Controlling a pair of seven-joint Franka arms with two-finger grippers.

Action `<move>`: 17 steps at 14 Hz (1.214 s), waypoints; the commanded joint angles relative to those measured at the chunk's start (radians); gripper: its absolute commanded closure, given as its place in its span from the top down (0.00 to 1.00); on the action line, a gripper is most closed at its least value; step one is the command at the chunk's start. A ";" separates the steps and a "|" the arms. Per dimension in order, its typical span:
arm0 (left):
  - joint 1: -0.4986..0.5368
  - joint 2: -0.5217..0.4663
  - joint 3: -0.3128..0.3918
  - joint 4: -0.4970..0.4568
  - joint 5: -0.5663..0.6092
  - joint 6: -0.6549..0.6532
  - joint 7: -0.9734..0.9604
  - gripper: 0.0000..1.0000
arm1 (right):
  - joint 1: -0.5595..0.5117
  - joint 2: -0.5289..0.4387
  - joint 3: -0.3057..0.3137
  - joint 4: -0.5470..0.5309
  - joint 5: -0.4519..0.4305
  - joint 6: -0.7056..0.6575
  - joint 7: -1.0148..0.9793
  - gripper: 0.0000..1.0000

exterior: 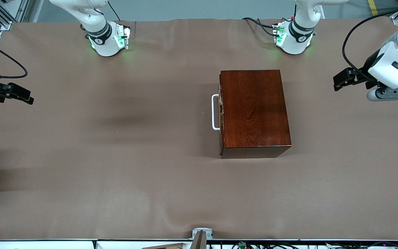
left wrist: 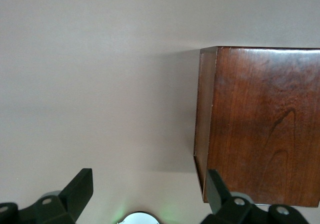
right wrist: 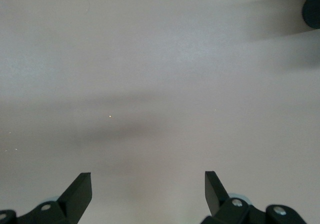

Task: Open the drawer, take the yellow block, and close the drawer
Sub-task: 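Move the left gripper over the wooden box toward its drawer handle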

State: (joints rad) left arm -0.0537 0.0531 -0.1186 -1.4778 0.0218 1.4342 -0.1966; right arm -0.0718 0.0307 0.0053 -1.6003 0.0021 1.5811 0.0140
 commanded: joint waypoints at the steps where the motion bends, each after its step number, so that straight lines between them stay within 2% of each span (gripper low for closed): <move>1: 0.000 -0.012 -0.006 -0.009 0.001 -0.006 0.017 1.00 | -0.010 -0.006 0.009 0.006 0.001 -0.013 -0.008 1.00; 7: -0.032 0.077 -0.006 0.095 -0.005 -0.005 -0.017 1.00 | -0.011 -0.006 0.008 0.006 0.001 -0.013 -0.008 1.00; 12: -0.096 0.171 -0.015 0.183 -0.016 0.031 -0.211 1.00 | -0.011 -0.006 0.008 0.006 0.001 -0.012 -0.008 1.00; 17: -0.143 0.206 -0.015 0.188 -0.048 0.130 -0.401 1.00 | -0.010 -0.005 0.008 0.006 0.001 -0.007 -0.006 1.00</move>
State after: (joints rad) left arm -0.1967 0.2360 -0.1340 -1.3251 0.0023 1.5484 -0.5448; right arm -0.0718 0.0307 0.0054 -1.6003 0.0022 1.5798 0.0139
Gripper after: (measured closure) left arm 0.000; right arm 0.000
